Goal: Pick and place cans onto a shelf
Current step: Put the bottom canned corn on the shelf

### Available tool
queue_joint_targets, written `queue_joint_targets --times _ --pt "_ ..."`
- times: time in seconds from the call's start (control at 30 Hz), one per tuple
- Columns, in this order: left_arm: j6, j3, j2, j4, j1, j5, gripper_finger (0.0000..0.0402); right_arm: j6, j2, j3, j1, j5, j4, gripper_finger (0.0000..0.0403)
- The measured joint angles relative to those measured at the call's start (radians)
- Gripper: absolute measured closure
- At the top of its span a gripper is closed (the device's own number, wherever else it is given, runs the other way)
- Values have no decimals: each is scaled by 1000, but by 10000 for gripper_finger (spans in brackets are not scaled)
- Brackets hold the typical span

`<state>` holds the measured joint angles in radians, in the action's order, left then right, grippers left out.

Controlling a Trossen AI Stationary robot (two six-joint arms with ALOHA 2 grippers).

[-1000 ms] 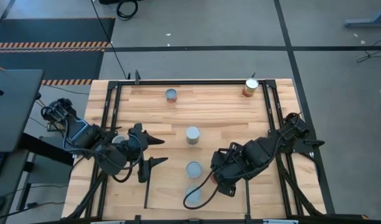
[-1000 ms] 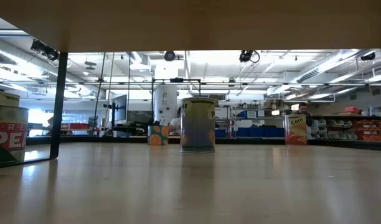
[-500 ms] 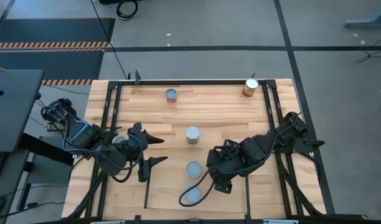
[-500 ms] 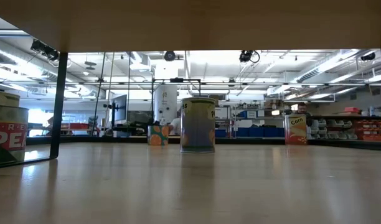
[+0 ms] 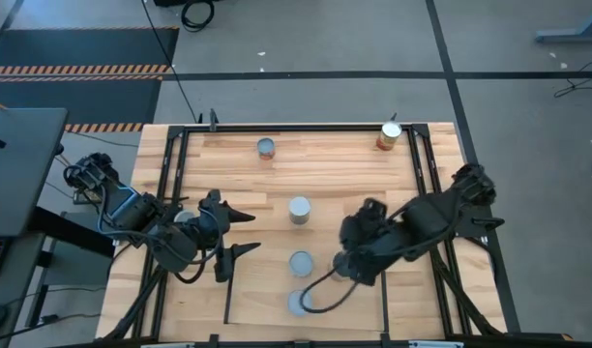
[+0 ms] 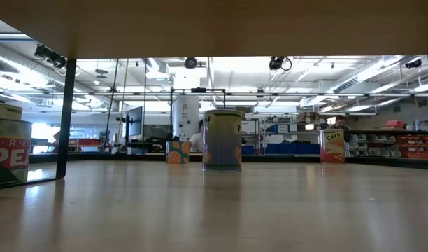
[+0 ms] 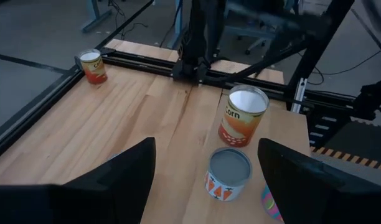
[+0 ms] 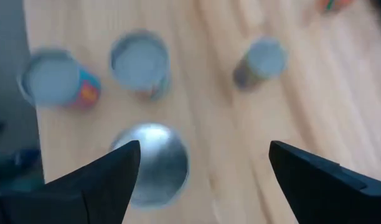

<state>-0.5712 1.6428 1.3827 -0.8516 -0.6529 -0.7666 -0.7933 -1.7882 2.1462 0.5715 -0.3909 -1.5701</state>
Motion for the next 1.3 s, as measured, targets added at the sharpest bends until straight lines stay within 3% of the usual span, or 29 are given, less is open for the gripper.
queue_joint_targets --times 0.1,0.2,0.5,0.73,0.83,1.03,1.13,1.3 --pt "-3 0 0 -7 0 -7 115 -73 52 -55 11 -121 4 40" --pt "-20 0 0 -19 0 -19 115 -128 100 -144 0 -162 1 40" --pt "-21 0 7 -21 -1 -32 115 -238 180 -446 -15 20 20 42" --pt "-21 0 6 -21 -1 -34 115 -184 170 -462 12 173 166 44" --pt "-20 0 6 -21 -1 -34 115 -175 171 -462 12 179 267 44" --pt "-20 0 6 -23 -1 -34 115 -152 172 -462 12 203 275 44" --pt "-20 0 6 -39 -1 -40 115 -142 186 -462 10 174 285 45" --pt "-21 0 6 -48 -1 -61 115 -23 198 -461 8 43 470 46"
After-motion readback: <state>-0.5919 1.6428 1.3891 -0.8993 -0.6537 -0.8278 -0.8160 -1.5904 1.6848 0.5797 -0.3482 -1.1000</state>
